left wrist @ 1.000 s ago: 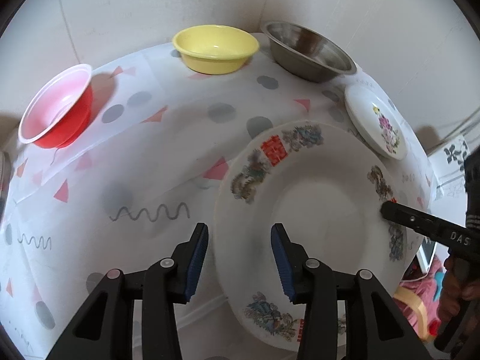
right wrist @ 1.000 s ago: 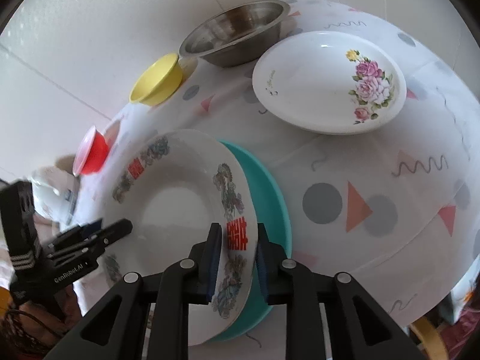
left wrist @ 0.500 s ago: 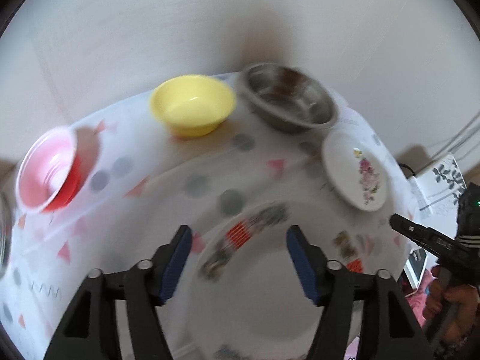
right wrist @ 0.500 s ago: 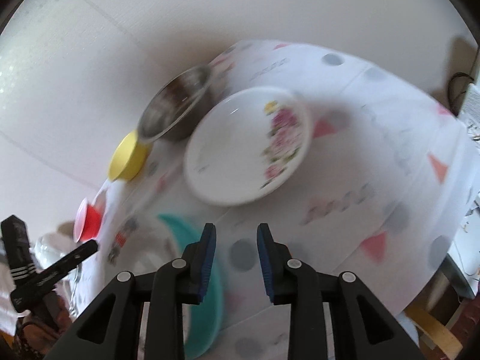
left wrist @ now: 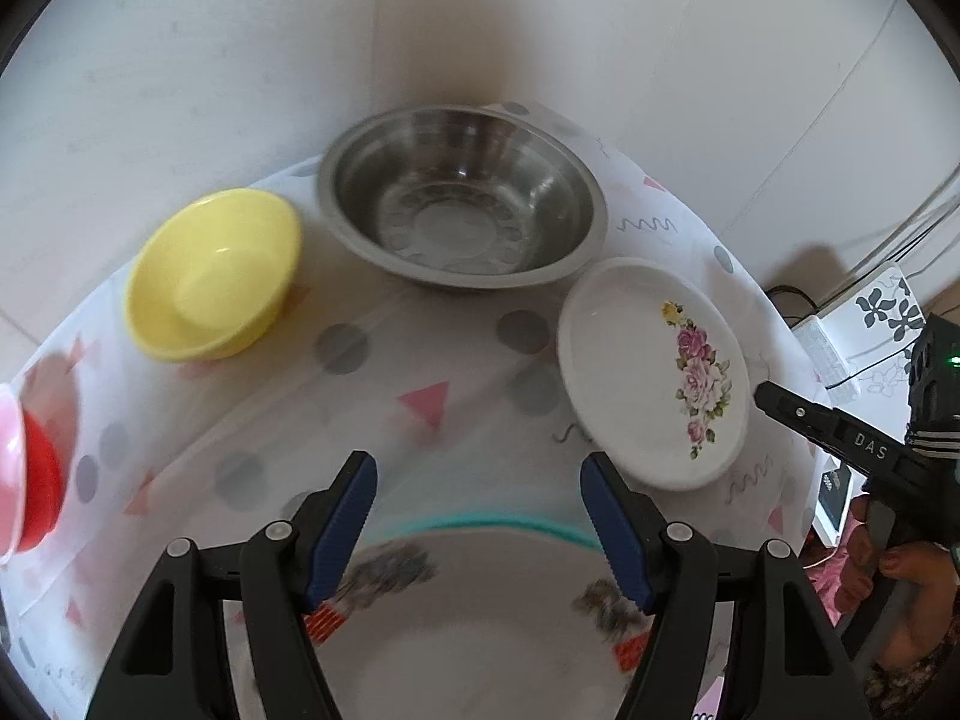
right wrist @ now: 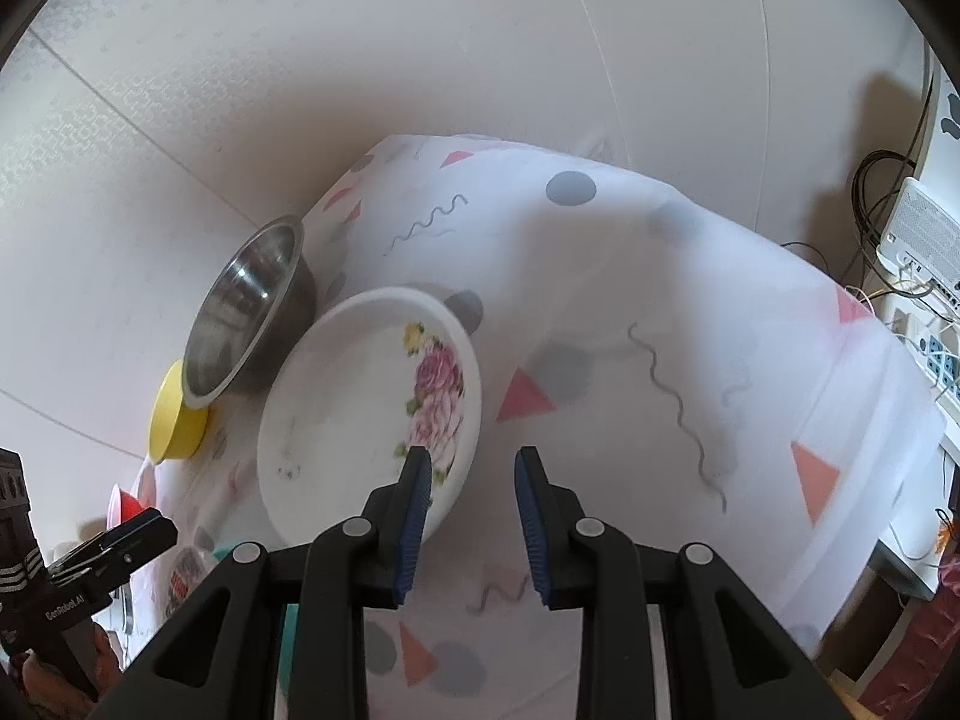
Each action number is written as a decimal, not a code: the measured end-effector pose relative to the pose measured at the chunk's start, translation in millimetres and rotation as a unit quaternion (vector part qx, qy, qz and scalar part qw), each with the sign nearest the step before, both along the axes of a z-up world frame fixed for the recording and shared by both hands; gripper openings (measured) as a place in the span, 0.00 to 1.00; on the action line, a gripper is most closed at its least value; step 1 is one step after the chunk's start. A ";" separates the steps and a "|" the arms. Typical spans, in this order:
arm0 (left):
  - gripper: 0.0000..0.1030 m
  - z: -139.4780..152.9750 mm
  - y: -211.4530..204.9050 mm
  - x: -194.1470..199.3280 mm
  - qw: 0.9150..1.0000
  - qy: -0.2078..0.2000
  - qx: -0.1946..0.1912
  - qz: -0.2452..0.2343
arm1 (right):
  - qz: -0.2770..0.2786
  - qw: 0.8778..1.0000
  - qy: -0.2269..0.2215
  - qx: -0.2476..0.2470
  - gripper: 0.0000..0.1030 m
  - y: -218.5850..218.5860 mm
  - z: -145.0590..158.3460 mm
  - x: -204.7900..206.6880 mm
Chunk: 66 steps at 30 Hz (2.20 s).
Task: Organize plates and bowls
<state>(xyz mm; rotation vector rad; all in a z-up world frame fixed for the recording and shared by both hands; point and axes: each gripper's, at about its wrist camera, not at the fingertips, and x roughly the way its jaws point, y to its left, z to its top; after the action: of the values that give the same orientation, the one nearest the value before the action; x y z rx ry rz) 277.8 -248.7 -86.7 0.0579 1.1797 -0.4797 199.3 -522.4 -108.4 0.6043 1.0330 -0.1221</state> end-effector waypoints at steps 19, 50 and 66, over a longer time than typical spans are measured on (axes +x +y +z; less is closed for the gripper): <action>0.56 -40.9 -73.5 28.8 0.998 0.054 0.006 -0.030 | 0.032 0.999 -0.003 0.018 0.28 3.0 -25.0 33.3; 0.37 -59.8 -149.8 30.2 0.995 0.055 0.031 -0.071 | 0.036 0.999 0.011 0.008 0.10 2.6 -26.1 26.9; 0.21 -62.0 -156.6 31.0 0.995 0.041 0.026 -0.091 | 0.037 0.999 0.009 0.003 0.10 3.8 -18.1 20.2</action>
<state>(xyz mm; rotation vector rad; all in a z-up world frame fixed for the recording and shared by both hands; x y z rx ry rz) 308.8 -405.3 -148.7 0.1927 1.2746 -0.6156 219.5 -518.7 -126.5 0.5704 1.0713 -0.0603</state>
